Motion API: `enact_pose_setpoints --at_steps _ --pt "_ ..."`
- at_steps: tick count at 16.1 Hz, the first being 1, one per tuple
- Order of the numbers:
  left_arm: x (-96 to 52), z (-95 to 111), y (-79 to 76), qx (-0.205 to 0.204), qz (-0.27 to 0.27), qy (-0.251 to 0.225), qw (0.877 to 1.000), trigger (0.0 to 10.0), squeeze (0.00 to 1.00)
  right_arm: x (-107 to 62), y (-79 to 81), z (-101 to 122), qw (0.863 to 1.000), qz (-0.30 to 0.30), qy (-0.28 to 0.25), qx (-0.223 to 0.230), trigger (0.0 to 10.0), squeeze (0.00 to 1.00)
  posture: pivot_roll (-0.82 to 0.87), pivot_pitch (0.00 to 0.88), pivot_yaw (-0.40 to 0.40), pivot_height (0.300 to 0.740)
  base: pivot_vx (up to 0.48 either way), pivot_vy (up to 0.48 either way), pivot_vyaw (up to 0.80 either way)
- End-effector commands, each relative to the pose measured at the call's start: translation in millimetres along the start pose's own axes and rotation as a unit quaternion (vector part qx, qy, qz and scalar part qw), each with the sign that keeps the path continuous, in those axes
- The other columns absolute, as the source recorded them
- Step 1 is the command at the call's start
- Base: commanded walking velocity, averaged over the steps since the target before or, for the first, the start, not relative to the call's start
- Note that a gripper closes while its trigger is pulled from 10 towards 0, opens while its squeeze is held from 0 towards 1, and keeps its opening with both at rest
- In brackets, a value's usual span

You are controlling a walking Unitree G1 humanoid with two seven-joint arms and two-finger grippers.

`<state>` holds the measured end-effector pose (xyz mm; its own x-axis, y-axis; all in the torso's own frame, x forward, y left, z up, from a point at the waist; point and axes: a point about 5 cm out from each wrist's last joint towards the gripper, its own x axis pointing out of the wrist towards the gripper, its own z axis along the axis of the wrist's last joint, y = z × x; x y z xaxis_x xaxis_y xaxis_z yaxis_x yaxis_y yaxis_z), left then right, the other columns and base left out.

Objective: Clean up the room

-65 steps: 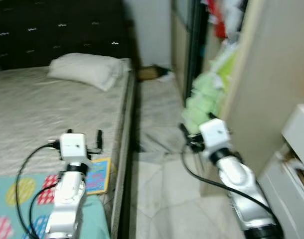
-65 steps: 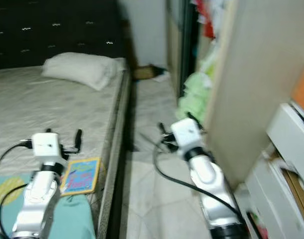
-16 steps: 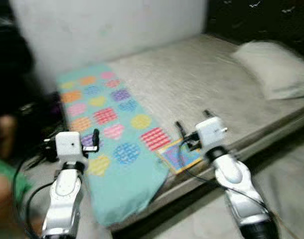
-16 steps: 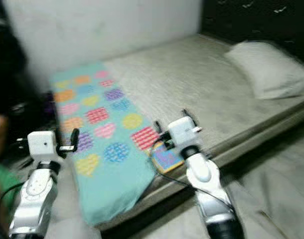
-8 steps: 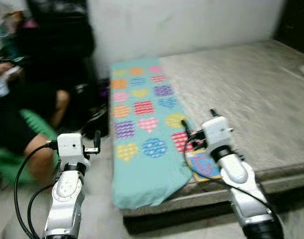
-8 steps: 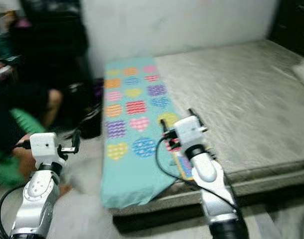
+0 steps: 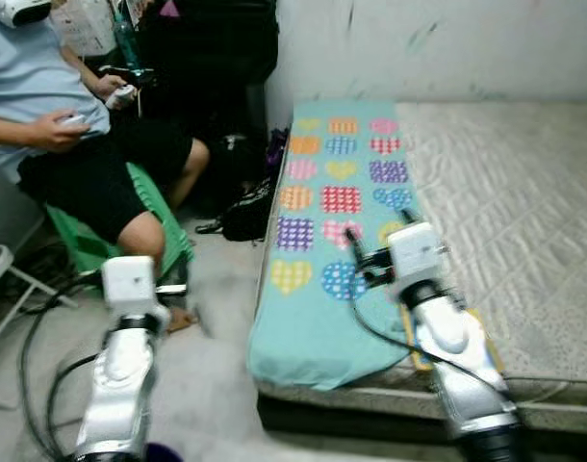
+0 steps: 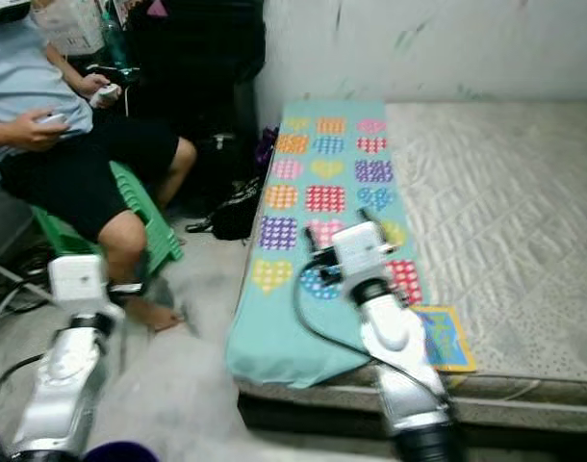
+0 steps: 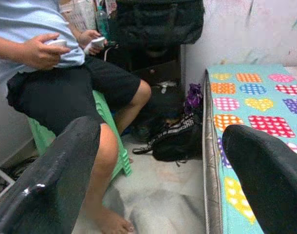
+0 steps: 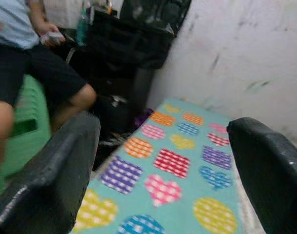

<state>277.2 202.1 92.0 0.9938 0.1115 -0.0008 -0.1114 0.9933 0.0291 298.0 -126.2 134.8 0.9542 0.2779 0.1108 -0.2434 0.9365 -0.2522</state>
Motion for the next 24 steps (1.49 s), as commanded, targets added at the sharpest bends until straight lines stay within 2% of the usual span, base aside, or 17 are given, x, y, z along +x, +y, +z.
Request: enact_pose_setpoints --at_steps 1,10,12,19,22,24 --pt "1.7 4 -0.5 -0.001 -0.004 -0.005 1.0 10.0 0.0 -1.2 -6.6 2 1.0 -0.014 -0.003 0.0 10.0 0.0 -0.22 0.0 0.062 0.74 0.0 0.0 0.0" --pt "3.1 2 -4.9 0.0 -0.026 -0.001 1.0 10.0 0.0 0.4 -13.2 -4 0.999 -0.045 0.014 0.018 10.0 0.0 -0.22 0.0 0.068 0.74 0.0 0.0 -0.09" --pt "3.9 2 -5.4 -0.005 -0.029 0.0 1.0 10.0 0.0 0.8 -12.7 -4 0.999 -0.044 0.012 0.016 10.0 0.0 -0.22 0.0 0.069 0.74 0.0 0.0 -0.8" --pt "4.8 4 -7.9 -0.003 -0.037 -0.007 0.999 10.0 0.0 2.6 -11.6 -3 0.999 -0.041 0.006 0.018 10.0 0.0 -0.22 0.0 0.068 0.74 0.0 0.0 0.0" --pt "5.7 4 -12.4 0.01 -0.057 -0.011 0.998 10.0 0.0 5.2 -17.2 2 0.998 -0.062 -0.014 0.026 10.0 0.0 -0.23 0.0 0.1 0.74 0.0 0.0 0.0" --pt "12.7 9 -17.5 0.019 -0.079 -0.017 0.997 10.0 0.0 7.9 -24.5 4 0.994 -0.101 -0.024 0.038 10.0 0.0 -0.25 0.0 0.157 0.74 0.0 0.0 0.0"
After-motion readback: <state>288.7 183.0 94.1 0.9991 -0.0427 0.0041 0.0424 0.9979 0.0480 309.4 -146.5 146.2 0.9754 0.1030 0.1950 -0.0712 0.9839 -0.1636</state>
